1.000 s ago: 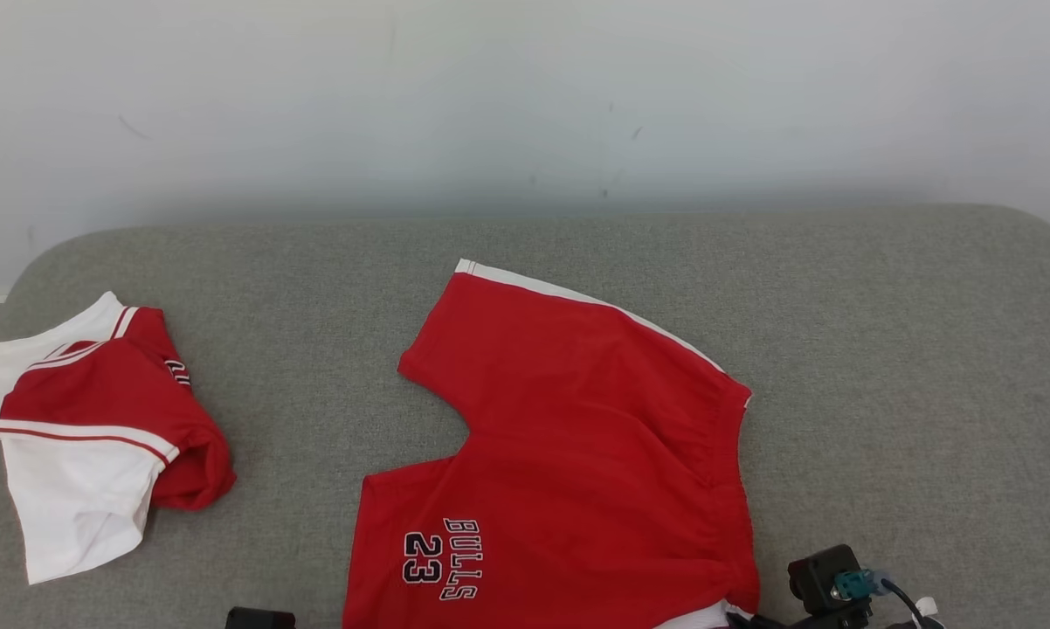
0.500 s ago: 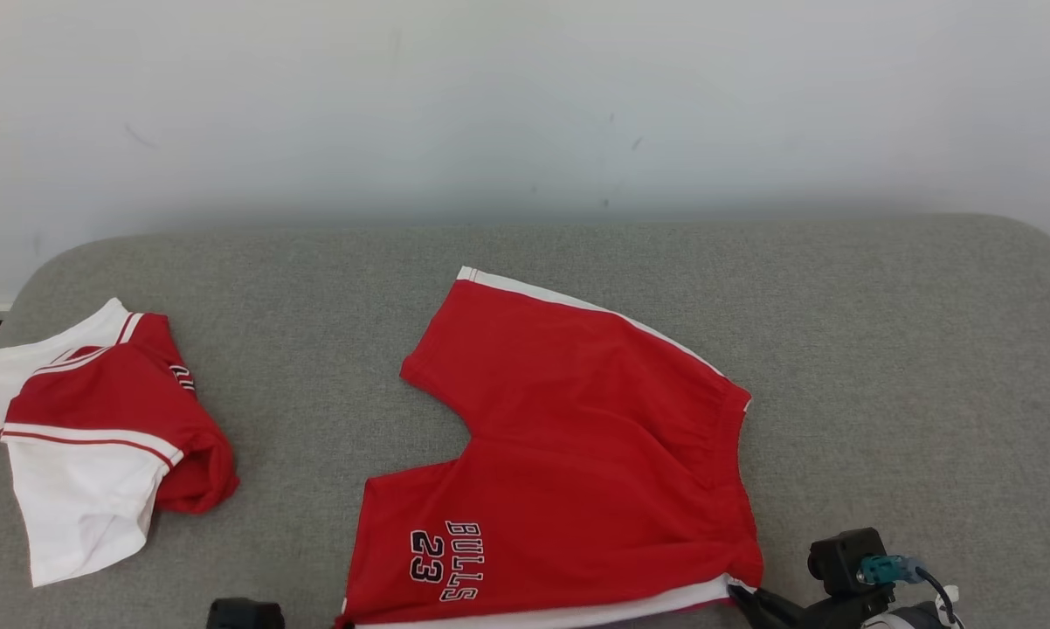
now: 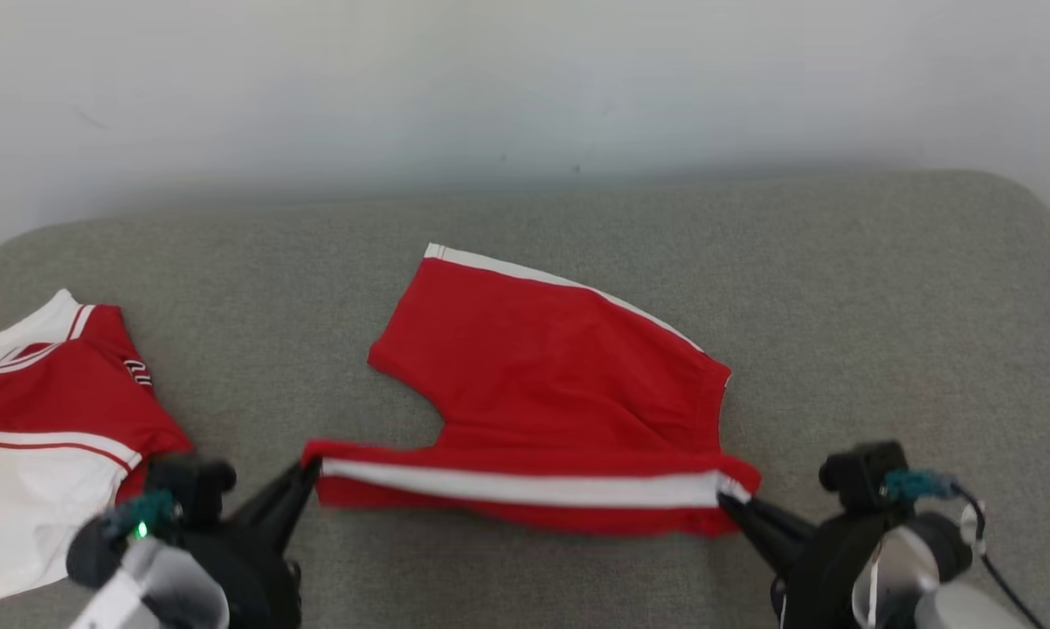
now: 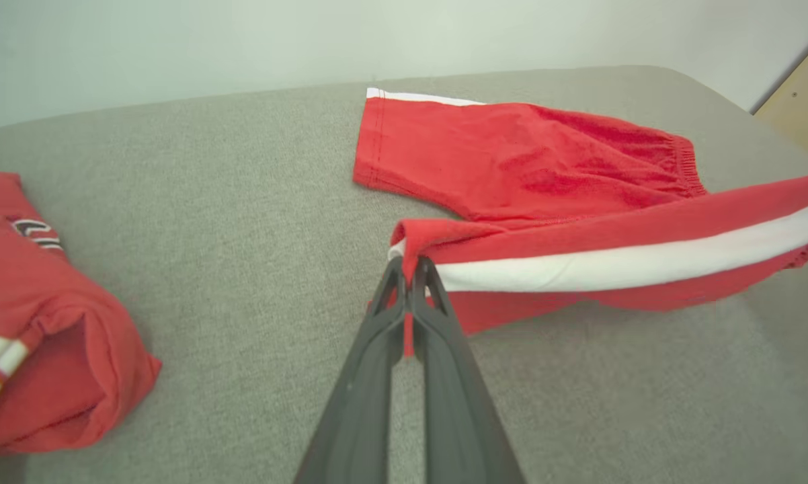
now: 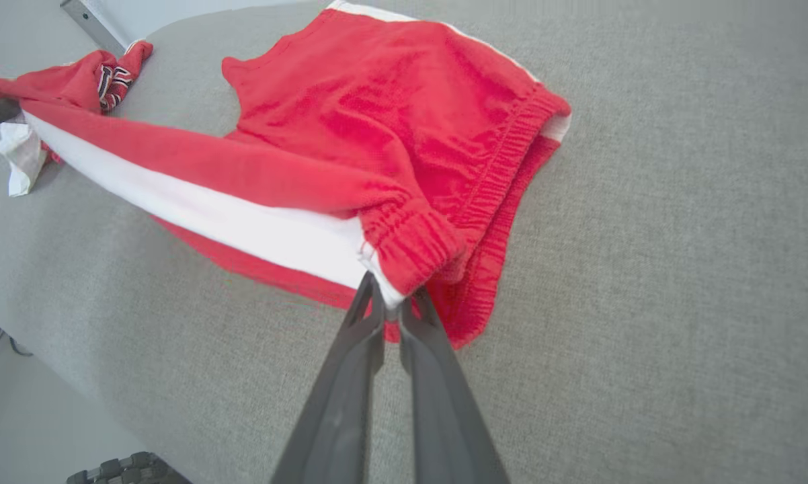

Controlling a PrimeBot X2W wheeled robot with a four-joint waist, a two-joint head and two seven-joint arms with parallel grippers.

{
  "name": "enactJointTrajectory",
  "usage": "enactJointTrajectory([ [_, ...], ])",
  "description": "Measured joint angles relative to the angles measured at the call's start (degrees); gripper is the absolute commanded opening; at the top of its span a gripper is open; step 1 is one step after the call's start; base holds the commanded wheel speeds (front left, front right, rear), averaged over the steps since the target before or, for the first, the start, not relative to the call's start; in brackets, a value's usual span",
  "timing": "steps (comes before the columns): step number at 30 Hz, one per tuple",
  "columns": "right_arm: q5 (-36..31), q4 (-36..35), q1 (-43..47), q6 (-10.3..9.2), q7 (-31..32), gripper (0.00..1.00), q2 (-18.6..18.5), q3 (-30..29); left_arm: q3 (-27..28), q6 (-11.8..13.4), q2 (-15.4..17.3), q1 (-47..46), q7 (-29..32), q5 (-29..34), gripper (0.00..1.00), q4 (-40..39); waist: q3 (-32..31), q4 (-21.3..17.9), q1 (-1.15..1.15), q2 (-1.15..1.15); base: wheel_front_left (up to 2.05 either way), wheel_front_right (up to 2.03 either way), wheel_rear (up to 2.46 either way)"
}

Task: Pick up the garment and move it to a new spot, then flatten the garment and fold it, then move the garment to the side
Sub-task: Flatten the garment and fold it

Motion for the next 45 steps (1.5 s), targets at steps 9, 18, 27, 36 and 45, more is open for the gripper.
enactJointTrajectory([
  [9,3.0,1.7,-11.8,1.15,4.6,0.00,1.5,-1.2,0.4,-0.5,2.9,-14.6,6.3,-3.0,0.00,1.8,4.0,-2.0,0.01,0.00,0.00,0.00,0.00],
  [18,6.0,9.9,-23.2,2.07,8.3,0.00,6.3,-1.3,-6.4,-0.5,5.2,-30.1,13.0,-7.5,0.00,10.3,8.8,-5.2,0.01,0.00,0.00,0.00,0.00],
  [27,6.4,16.3,-30.3,2.48,9.5,0.00,9.7,-0.8,-12.6,-0.5,7.3,-40.1,15.1,-10.2,0.00,14.8,12.4,-7.8,0.00,0.01,0.00,0.00,0.00],
  [36,6.4,19.2,-33.8,2.99,9.5,0.00,13.1,0.7,-18.4,-0.5,10.7,-47.8,15.3,-11.7,0.00,17.1,15.9,-10.1,0.00,0.01,0.00,0.00,0.00],
  [45,6.4,21.9,-37.6,3.54,8.4,0.00,15.6,1.5,-23.5,-0.5,12.2,-52.1,13.7,-12.5,0.00,20.1,19.4,-12.8,0.00,0.01,0.00,0.00,0.00],
])
